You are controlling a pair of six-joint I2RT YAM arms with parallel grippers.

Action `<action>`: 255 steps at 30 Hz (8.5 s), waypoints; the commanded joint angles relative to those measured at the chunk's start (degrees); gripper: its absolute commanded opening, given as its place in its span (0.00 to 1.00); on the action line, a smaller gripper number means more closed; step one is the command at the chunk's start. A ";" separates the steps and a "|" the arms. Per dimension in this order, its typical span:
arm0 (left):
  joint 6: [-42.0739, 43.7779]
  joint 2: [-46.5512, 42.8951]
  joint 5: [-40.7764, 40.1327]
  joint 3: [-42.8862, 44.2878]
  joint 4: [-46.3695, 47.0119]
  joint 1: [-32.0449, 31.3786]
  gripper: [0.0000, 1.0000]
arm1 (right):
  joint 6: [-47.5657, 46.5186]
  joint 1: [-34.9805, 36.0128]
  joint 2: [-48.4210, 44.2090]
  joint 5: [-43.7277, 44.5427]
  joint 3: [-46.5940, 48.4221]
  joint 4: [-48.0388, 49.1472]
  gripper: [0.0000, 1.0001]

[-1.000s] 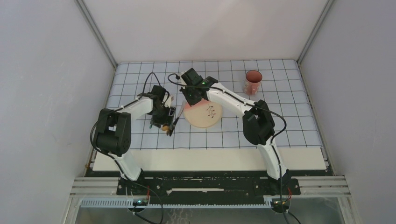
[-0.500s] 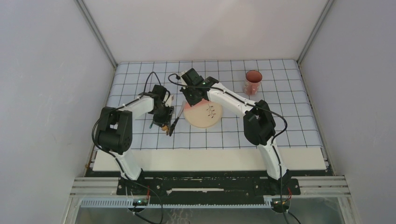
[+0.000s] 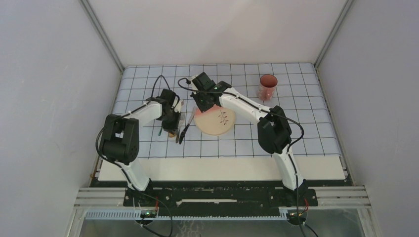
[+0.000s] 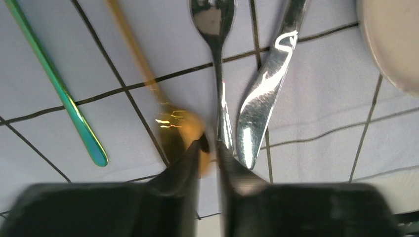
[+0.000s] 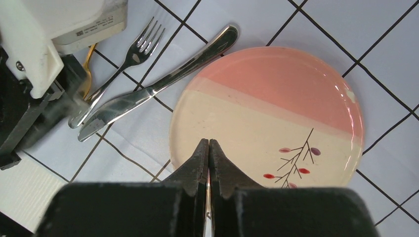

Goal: Set the dinner table for one person
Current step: Pick up the spoon from the napkin, then place the spoon on the napkin.

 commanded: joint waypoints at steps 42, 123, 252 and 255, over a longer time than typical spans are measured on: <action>2.69 0.21 -8.17 -0.15 -1.45 0.57 0.42 | -1.34 0.38 -4.52 0.08 -0.80 2.17 0.05; 4.80 25.64 17.34 59.34 -17.93 -28.76 0.00 | -6.59 -34.83 -49.65 20.20 -30.62 9.72 0.18; 12.62 22.52 5.05 47.84 -8.45 -38.59 0.00 | -5.76 -36.71 -58.19 10.27 -38.73 5.00 0.17; 20.41 19.83 -1.91 46.77 -9.90 -40.17 0.00 | -5.87 -36.71 -58.19 10.43 -38.73 5.39 0.17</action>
